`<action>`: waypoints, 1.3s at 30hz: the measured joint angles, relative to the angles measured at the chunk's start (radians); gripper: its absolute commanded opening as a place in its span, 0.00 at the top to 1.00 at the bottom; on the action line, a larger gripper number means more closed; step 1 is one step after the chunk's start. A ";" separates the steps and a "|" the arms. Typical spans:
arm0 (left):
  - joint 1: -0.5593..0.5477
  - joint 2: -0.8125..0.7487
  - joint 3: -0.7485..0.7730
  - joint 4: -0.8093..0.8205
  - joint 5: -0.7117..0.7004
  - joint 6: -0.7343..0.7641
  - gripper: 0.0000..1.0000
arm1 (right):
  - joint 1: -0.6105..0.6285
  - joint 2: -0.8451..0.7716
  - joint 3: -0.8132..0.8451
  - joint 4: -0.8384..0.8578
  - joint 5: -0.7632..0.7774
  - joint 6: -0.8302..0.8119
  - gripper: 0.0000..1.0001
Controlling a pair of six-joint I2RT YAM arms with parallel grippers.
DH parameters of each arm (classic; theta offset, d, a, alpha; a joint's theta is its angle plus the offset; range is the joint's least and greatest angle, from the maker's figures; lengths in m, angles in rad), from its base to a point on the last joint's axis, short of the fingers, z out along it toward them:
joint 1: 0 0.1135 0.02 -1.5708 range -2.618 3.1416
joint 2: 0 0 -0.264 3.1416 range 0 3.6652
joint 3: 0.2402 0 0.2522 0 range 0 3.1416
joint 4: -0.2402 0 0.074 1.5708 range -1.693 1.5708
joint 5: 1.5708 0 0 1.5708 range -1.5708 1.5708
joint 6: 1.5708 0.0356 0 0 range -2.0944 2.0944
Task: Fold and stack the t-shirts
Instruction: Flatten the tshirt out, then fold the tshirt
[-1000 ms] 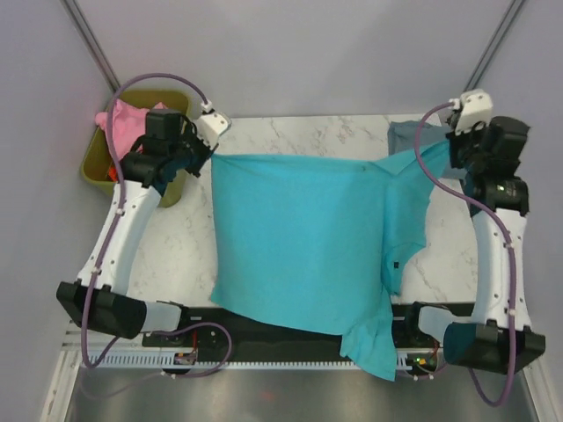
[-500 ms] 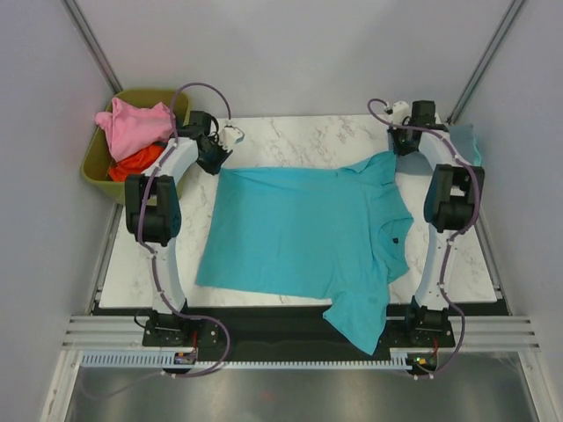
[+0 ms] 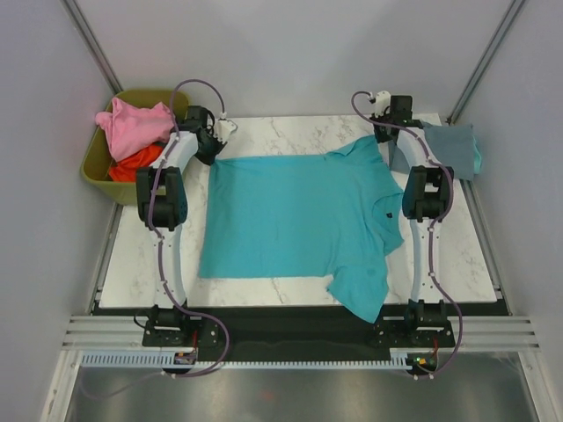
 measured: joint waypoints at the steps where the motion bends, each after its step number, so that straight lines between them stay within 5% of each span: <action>1: 0.006 0.010 0.001 -0.002 -0.002 0.000 0.98 | 0.002 0.004 0.003 0.011 0.005 0.004 1.00; 17: 0.031 0.073 0.124 -0.016 -0.023 -0.009 0.98 | 0.055 0.045 0.055 0.164 0.039 0.047 1.00; 39: 0.030 -0.191 -0.130 -0.015 0.049 -0.056 0.98 | 0.028 -0.389 -0.443 0.162 -0.019 0.016 1.00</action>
